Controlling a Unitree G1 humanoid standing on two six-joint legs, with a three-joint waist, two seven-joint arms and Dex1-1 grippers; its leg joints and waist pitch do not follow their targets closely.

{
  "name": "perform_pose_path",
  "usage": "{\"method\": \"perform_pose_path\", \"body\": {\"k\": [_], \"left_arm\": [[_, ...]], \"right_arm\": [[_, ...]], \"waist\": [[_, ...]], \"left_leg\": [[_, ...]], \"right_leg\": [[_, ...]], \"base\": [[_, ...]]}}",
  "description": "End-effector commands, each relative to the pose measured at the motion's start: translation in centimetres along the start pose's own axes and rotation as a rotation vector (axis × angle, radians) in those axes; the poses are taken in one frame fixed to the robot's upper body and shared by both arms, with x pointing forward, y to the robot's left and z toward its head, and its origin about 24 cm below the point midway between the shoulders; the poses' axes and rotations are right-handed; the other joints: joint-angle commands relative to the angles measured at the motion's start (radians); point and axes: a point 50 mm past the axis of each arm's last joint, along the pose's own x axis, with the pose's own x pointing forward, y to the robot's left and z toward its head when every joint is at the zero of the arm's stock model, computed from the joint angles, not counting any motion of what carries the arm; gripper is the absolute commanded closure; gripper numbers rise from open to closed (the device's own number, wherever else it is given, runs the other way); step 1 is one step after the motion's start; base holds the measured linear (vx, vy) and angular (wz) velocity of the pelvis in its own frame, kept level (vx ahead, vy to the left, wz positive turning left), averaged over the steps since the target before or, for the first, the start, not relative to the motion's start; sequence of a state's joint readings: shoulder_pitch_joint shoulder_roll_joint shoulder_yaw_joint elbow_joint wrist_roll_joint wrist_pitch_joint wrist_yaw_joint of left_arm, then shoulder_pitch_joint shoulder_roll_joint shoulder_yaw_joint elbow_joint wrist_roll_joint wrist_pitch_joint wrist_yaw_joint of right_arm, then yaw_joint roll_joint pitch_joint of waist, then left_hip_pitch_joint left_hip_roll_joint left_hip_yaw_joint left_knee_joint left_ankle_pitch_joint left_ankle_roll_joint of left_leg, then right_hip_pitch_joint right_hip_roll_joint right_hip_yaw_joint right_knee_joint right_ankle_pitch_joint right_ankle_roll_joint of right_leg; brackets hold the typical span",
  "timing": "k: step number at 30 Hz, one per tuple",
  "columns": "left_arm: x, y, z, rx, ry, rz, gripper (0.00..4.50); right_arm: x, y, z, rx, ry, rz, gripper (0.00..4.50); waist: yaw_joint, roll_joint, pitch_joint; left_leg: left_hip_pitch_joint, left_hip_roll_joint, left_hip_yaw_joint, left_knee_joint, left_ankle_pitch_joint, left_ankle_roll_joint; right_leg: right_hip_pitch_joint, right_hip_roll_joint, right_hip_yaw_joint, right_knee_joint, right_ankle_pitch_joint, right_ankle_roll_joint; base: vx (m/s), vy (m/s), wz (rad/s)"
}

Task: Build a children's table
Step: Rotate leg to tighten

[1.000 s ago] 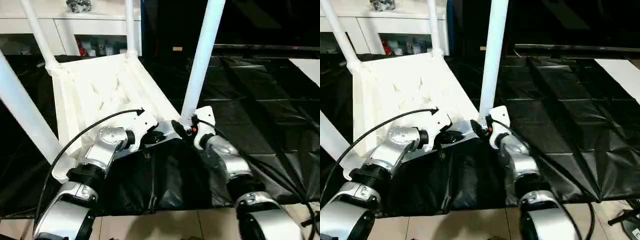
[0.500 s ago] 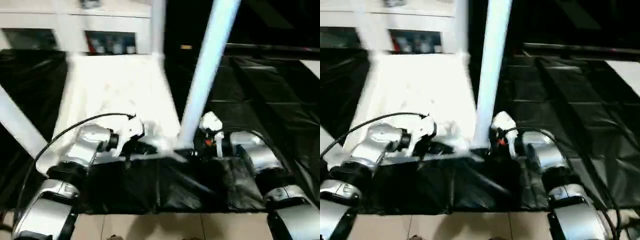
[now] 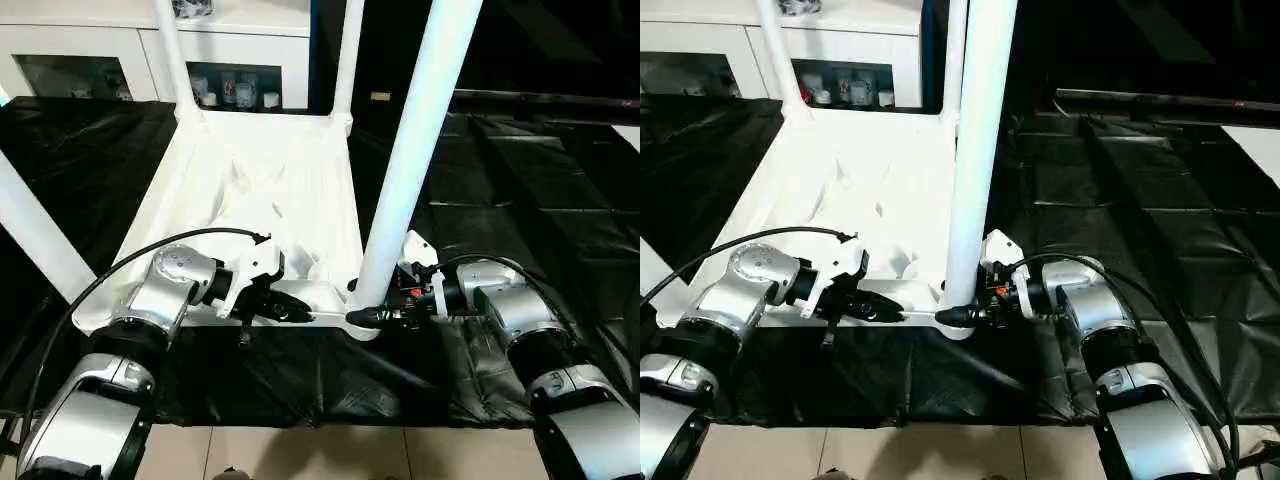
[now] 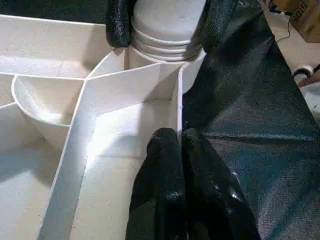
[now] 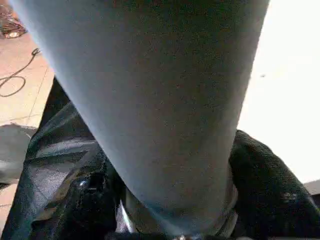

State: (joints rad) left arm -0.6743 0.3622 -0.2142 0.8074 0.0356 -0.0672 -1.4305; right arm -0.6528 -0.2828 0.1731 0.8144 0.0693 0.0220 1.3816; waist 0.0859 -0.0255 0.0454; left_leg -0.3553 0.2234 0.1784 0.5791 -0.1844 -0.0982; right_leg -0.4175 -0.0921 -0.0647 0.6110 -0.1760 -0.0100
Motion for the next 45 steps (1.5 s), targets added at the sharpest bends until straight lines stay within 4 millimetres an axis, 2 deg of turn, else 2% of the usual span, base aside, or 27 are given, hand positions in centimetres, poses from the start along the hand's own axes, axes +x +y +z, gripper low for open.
{"method": "perform_pose_path", "body": {"k": [1, 2, 3, 4, 5, 7, 8, 9, 10, 11, 12, 14, 17, 19, 21, 23, 26, 29, 30, 31, 32, 34, 35, 37, 38, 41, 45], "left_arm": [[1.3, 0.9, 1.8, 0.046, -0.044, 0.097, 4.50], [1.5, 1.2, 1.8, 0.036, -0.051, 0.138, 4.50], [1.7, 1.4, 2.0, 0.028, -0.062, 0.188, 4.50], [1.8, 1.6, 2.1, 0.022, -0.068, 0.219, 4.50], [2.3, 1.6, 2.4, 0.003, -0.095, 0.254, 4.50], [3.0, 1.6, 2.7, -0.009, -0.113, 0.278, 4.50], [3.0, 1.6, 2.7, -0.009, -0.113, 0.278, 4.50], [3.9, 1.4, 2.9, -0.017, -0.123, 0.295, 4.50], [4.2, 1.4, 3.0, -0.020, -0.126, 0.301, 4.50], [5.6, 1.0, 3.3, -0.026, -0.136, 0.323, 4.50], [5.6, 1.0, 3.3, -0.026, -0.136, 0.323, 4.50], [6.7, 0.7, 3.5, -0.024, -0.135, 0.345, 4.50], [7.7, 0.2, 3.6, -0.016, -0.127, 0.351, 4.50], [7.8, 0.1, 3.6, -0.018, -0.126, 0.346, 4.50], [7.4, 0.3, 3.4, -0.008, -0.113, 0.340, 4.50], [7.1, 0.4, 3.3, -0.006, -0.108, 0.340, 4.50], [5.9, 0.5, 2.9, 0.002, -0.089, 0.312, 4.50], [5.3, 0.5, 2.5, 0.012, -0.072, 0.284, 4.50], [4.7, 0.4, 2.2, 0.032, -0.057, 0.244, 4.50], [4.2, 0.3, 2.0, 0.035, -0.045, 0.212, 4.50], [3.8, 0.3, 1.9, 0.039, -0.031, 0.189, 4.50], [3.3, 0.3, 1.7, 0.045, -0.014, 0.166, 4.50], [2.8, 0.3, 1.5, 0.057, 0.006, 0.135, 4.50], [2.1, 0.2, 1.3, 0.074, 0.027, 0.086, 4.50], [1.8, 0.2, 1.3, 0.076, 0.031, 0.071, 4.50], [1.4, 0.2, 1.2, 0.078, 0.045, 0.046, 4.50], [1.0, 0.1, 1.1, 0.075, 0.053, -0.003, 4.50]], "right_arm": [[3.5, 1.3, 0.2, -0.003, -0.043, 0.082, 1.81], [3.6, 0.9, 0.1, 0.004, -0.063, -0.006, 1.81], [3.7, 0.5, -0.1, 0.008, -0.084, -0.094, 1.82], [3.8, 0.3, -0.2, 0.011, -0.097, -0.152, 1.83], [3.9, -0.2, -0.6, 0.057, -0.102, -0.273, 1.83], [4.2, -0.5, -0.9, 0.108, -0.114, -0.368, 1.85], [4.2, -0.5, -0.9, 0.108, -0.114, -0.368, 1.85], [4.6, -0.7, -1.2, 0.162, -0.127, -0.453, 1.86], [4.8, -0.8, -1.4, 0.185, -0.134, -0.487, 1.86], [5.9, -0.7, -1.4, 0.235, -0.159, -0.561, 1.86], [5.9, -0.7, -1.4, 0.235, -0.159, -0.561, 1.86], [7.0, -0.6, -1.3, 0.278, -0.173, -0.625, 1.86], [8.2, -0.4, -0.8, 0.258, -0.183, -0.676, 1.86], [8.5, -0.3, -0.4, 0.209, -0.191, -0.676, 1.16], [7.9, -0.6, -0.1, 0.169, -0.188, -0.681, 1.15], [7.5, -0.8, -0.1, 0.151, -0.180, -0.682, 0.89], [6.1, -1.2, 0.0, 0.089, -0.158, -0.619, 0.70], [5.5, -0.9, 0.2, 0.064, -0.159, -0.525, 0.61], [5.0, -0.5, 0.3, 0.042, -0.158, -0.408, 0.61], [4.7, -0.1, 0.4, 0.020, -0.151, -0.323, 0.61], [4.4, 0.2, 0.4, 0.004, -0.141, -0.256, 0.61], [4.1, 0.4, 0.4, -0.012, -0.124, -0.194, 0.61], [3.7, 0.7, 0.3, -0.020, -0.101, -0.124, 0.61], [3.3, 1.0, 0.2, -0.027, -0.065, -0.033, 0.61], [3.1, 1.0, 0.1, -0.029, -0.054, -0.008, 0.76], [3.0, 1.2, 0.1, -0.027, -0.029, 0.046, 0.95], [2.9, 1.4, 0.3, -0.039, -0.010, 0.118, 1.26]], "waist": [[-0.002, 0.003, -0.059], [-0.003, 0.003, -0.056], [-0.005, 0.001, -0.052], [-0.010, 0.001, -0.049], [-0.013, -0.005, -0.049], [-0.023, -0.003, -0.049], [-0.027, -0.003, -0.049], [-0.033, -0.009, -0.052], [-0.035, -0.006, -0.050], [-0.039, -0.003, -0.051], [-0.044, -0.007, -0.049], [-0.046, -0.006, -0.053], [-0.051, -0.002, -0.055], [-0.052, 0.000, -0.055], [-0.053, 0.001, -0.055], [-0.054, 0.002, -0.054], [-0.054, 0.002, -0.053], [-0.053, 0.003, -0.057], [-0.051, 0.002, -0.059], [-0.052, 0.001, -0.060], [-0.051, 0.001, -0.061], [-0.044, 0.004, -0.063], [-0.039, 0.002, -0.065], [-0.035, 0.001, -0.063], [-0.032, 0.003, -0.063], [-0.019, 0.005, -0.058], [-0.011, 0.002, -0.057]], "left_leg": [[0.005, 0.010, 0.012, -0.065, -0.207, 0.048], [0.004, 0.010, 0.012, -0.067, -0.220, 0.044], [0.008, 0.011, 0.011, -0.071, -0.253, 0.028], [0.011, 0.009, 0.007, -0.075, -0.292, 0.009], [0.013, 0.007, 0.003, -0.076, -0.305, -0.005], [0.010, 0.004, 0.000, -0.078, -0.306, -0.010], [0.010, 0.005, 0.000, -0.078, -0.307, -0.010], [0.007, 0.004, -0.001, -0.077, -0.301, -0.005], [0.006, 0.004, -0.001, -0.078, -0.295, -0.005], [0.006, 0.003, -0.002, -0.078, -0.299, -0.002], [0.004, 0.003, 0.000, -0.078, -0.295, 0.000], [0.002, 0.001, 0.000, -0.076, -0.278, 0.007], [0.000, 0.002, 0.002, -0.077, -0.256, 0.013], [0.000, 0.000, 0.003, -0.075, -0.261, 0.017], [0.000, 0.000, 0.004, -0.075, -0.270, 0.019], [0.000, 0.001, 0.003, -0.077, -0.279, 0.022], [0.001, 0.000, 0.004, -0.076, -0.299, 0.028], [-0.001, 0.002, 0.004, -0.074, -0.267, 0.036], [0.000, 0.000, 0.005, -0.071, -0.257, 0.048], [-0.006, 0.001, 0.006, -0.069, -0.236, 0.065], [-0.005, 0.000, 0.006, -0.068, -0.226, 0.072], [-0.006, 0.005, 0.011, -0.063, -0.157, 0.093], [-0.004, 0.006, 0.011, -0.061, -0.146, 0.100], [-0.002, 0.005, 0.014, -0.060, -0.153, 0.110], [-0.001, 0.007, 0.013, -0.061, -0.162, 0.109], [0.009, 0.012, 0.015, -0.065, -0.208, 0.079], [0.009, 0.012, 0.011, -0.071, -0.246, 0.046]], "right_leg": [[0.058, -0.040, 0.036, -0.065, -0.168, -0.256], [0.057, -0.040, 0.037, -0.068, -0.189, -0.250], [0.053, -0.040, 0.037, -0.074, -0.250, -0.233], [0.050, -0.045, 0.037, -0.082, -0.341, -0.204], [0.049, -0.047, 0.037, -0.089, -0.411, -0.177], [0.049, -0.045, 0.036, -0.095, -0.446, -0.155], [0.047, -0.045, 0.036, -0.096, -0.445, -0.152], [0.049, -0.044, 0.036, -0.095, -0.431, -0.151], [0.048, -0.042, 0.037, -0.093, -0.419, -0.154], [0.048, -0.041, 0.035, -0.094, -0.413, -0.155], [0.046, -0.041, 0.036, -0.095, -0.411, -0.153], [0.048, -0.040, 0.036, -0.094, -0.400, -0.151], [0.050, -0.038, 0.036, -0.089, -0.332, -0.164], [0.050, -0.037, 0.037, -0.088, -0.316, -0.171], [0.049, -0.036, 0.037, -0.089, -0.319, -0.172], [0.049, -0.036, 0.037, -0.090, -0.320, -0.173], [0.049, -0.036, 0.037, -0.093, -0.339, -0.171], [0.053, -0.037, 0.038, -0.087, -0.284, -0.186], [0.056, -0.035, 0.038, -0.084, -0.251, -0.199], [0.061, -0.034, 0.039, -0.078, -0.205, -0.211], [0.062, -0.034, 0.038, -0.077, -0.185, -0.218], [0.064, -0.033, 0.036, -0.062, -0.068, -0.260], [0.065, -0.032, 0.034, -0.059, -0.052, -0.272], [0.063, -0.032, 0.033, -0.060, -0.061, -0.280], [0.063, -0.033, 0.033, -0.060, -0.073, -0.280], [0.055, -0.038, 0.037, -0.067, -0.146, -0.274], [0.057, -0.039, 0.037, -0.069, -0.214, -0.249]], "base": [[0.000, 0.000, 0.00], [0.000, 0.000, 0.00], [0.000, 0.000, 0.00], [0.000, 0.000, 0.00], [0.000, 0.000, 0.00], [0.000, 0.000, 0.00], [0.000, 0.000, 0.00], [0.000, 0.000, 0.00], [0.000, 0.000, 0.00], [0.000, 0.000, 0.00], [0.000, 0.000, 0.00], [0.000, 0.000, 0.00], [0.000, 0.000, 0.00], [0.000, 0.000, 0.00], [0.000, 0.000, 0.00], [0.000, 0.000, 0.00], [0.000, 0.000, 0.00], [0.000, 0.000, 0.00], [0.000, 0.000, 0.00], [0.000, 0.000, 0.00], [0.000, 0.000, 0.00], [0.000, 0.000, 0.00], [0.000, 0.000, 0.00], [0.000, 0.000, 0.00], [0.000, 0.000, 0.00], [0.000, 0.000, 0.00], [0.000, 0.000, 0.00]]}}
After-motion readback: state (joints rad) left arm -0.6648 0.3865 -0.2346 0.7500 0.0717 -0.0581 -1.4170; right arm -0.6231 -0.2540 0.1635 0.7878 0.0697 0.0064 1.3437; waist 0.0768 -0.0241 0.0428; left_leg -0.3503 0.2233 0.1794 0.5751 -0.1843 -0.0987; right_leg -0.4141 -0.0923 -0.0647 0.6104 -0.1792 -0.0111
